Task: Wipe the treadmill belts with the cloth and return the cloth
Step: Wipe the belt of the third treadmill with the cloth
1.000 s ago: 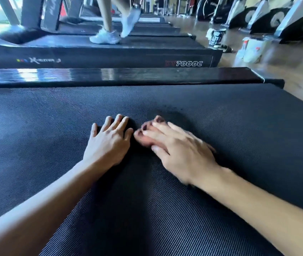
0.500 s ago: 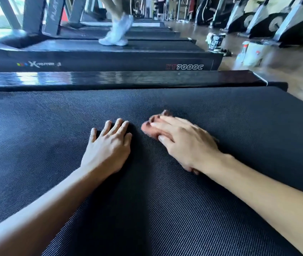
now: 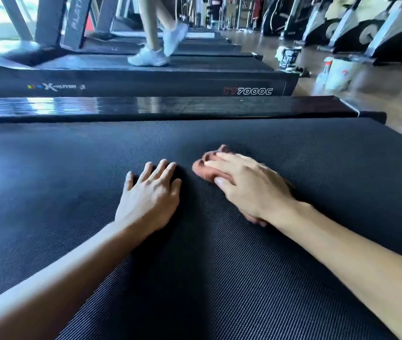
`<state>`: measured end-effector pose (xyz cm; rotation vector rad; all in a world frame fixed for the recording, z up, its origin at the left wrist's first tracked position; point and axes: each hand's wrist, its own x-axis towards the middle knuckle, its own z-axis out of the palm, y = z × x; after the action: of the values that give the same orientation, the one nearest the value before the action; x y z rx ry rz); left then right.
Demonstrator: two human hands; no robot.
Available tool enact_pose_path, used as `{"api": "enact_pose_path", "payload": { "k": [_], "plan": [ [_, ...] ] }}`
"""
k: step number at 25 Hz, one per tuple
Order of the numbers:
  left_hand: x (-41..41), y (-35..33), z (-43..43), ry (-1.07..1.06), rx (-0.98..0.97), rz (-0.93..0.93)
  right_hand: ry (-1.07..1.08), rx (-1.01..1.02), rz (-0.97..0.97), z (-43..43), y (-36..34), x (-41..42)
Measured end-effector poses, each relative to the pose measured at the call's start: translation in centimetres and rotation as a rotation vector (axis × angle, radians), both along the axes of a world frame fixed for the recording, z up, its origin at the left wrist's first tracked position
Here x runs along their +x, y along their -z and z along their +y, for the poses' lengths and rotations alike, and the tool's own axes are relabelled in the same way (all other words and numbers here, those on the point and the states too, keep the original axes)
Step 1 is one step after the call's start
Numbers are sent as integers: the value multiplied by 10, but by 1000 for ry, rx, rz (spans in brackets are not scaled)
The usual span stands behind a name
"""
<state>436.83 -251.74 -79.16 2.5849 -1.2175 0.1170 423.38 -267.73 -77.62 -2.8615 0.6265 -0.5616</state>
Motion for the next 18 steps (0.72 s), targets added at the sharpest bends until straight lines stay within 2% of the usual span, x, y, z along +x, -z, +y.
{"api": "enact_pose_path", "payload": {
  "k": [3, 7, 10, 14, 16, 18],
  "plan": [
    [12, -3, -9, -15, -37, -34, 115, 54, 40, -22, -9, -45],
    [43, -13, -46, -9, 36, 30, 270, 99, 10, -63, -12, 26],
    [51, -5, -58, -2, 64, -23, 172, 38, 4, -48, -6, 68],
    [54, -1, -58, 4, 42, -33, -42, 47, -29, -35, 3, 4],
    [53, 0, -58, -10, 61, -5, 69, 50, -7, -52, -2, -11],
    [52, 2, -59, -2, 76, -11, 243, 71, 43, -74, -10, 11]
  ]
}}
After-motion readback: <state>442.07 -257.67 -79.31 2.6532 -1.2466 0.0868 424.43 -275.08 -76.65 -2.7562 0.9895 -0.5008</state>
